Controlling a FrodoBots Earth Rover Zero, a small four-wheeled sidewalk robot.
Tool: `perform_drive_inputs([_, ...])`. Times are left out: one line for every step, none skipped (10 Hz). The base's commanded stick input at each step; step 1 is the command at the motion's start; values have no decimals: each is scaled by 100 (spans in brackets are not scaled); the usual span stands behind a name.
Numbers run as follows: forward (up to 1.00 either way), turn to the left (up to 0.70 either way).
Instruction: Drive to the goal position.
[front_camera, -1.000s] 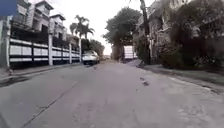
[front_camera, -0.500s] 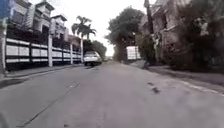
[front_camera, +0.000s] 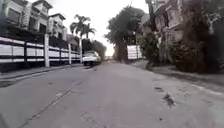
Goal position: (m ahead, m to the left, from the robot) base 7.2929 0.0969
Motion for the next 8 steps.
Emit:
perform_drive_inputs([100,-36])
perform_drive_inputs([100,-36])
perform_drive_inputs([100,-3])
perform_drive_inputs([100,4])
perform_drive_inputs([100,4])
perform_drive_inputs([100,4])
perform_drive_inputs([100,4])
perform_drive_inputs([100,4])
